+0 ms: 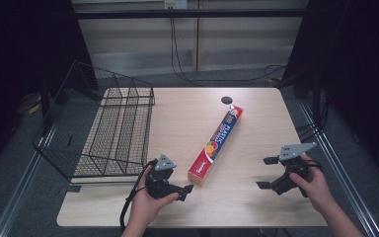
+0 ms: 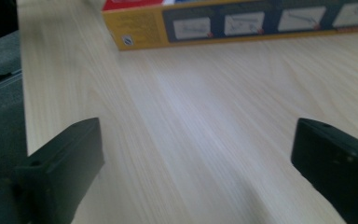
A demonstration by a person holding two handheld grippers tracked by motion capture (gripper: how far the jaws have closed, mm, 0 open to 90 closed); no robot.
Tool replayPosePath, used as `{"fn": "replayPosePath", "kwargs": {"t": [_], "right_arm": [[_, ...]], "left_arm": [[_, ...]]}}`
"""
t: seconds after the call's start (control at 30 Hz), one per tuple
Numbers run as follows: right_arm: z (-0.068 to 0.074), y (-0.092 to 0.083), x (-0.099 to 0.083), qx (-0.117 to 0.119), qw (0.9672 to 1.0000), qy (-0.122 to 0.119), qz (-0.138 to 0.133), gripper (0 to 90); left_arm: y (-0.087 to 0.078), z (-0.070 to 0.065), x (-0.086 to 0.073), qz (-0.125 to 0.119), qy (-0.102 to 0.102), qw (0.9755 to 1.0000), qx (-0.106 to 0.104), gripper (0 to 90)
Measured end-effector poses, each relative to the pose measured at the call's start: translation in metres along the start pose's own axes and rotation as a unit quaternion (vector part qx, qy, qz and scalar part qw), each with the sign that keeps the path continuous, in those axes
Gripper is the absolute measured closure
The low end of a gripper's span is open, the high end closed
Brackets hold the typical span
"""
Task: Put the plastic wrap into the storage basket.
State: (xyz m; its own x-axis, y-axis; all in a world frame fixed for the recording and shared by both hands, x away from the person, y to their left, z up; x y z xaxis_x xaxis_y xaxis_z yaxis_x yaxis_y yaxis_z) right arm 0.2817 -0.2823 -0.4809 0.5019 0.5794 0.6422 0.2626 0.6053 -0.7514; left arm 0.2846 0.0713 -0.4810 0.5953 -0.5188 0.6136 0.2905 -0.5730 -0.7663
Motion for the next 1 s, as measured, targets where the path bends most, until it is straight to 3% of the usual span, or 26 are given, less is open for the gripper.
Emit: {"fn": "replayPosePath", "kwargs": {"t": [0.07,0.1,0.33,0.43,0.6,0.7,1.0], "right_arm": [[-0.002,0.0,-0.003,-0.006,1.0,0.005,0.003,0.9],[-0.005,-0.002,-0.008,-0.023,0.9996,0.015,-0.001,3.0],[-0.009,-0.011,-0.015,-0.037,0.9983,0.042,-0.016,1.8],[-0.009,-0.01,-0.017,-0.038,0.9984,0.04,-0.014,1.9],[-0.007,-0.008,-0.02,-0.042,0.9985,0.035,-0.007,2.0],[-0.006,-0.007,-0.021,-0.039,0.9987,0.034,-0.004,2.0],[-0.009,-0.005,-0.024,-0.049,0.9982,0.034,0.003,2.0]], "left_arm": [[0.0,0.0,0.002,-0.003,-0.001,1.0,-0.005,3.5],[-0.001,-0.001,0.004,0.002,0.0,1.0,0.003,3.5],[0.0,-0.001,0.011,0.008,-0.006,1.0,0.001,3.6],[0.003,-0.003,0.018,0.012,-0.004,0.9999,-0.002,3.5],[0.009,-0.005,0.035,-0.002,-0.011,0.9999,0.002,3.3],[0.016,-0.006,0.048,0.003,-0.001,1.0,-0.002,2.5],[0.028,-0.006,0.068,0.007,-0.006,1.0,0.0,0.7]]}}
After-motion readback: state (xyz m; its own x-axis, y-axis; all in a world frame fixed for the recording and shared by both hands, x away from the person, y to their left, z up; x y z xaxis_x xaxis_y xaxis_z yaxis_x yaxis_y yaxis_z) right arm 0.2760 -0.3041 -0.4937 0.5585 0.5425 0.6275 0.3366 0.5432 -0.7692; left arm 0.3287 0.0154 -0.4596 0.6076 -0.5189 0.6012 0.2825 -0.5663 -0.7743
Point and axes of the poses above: each handheld gripper's, and its own axes: y roughly forward along the jaws, x roughly out of its top, z roughly to its left, the point moved 4 cm from there along y, roughly forward along the jaws, and after that the axes turned 9 degrees about z, right-handed, at the moved point
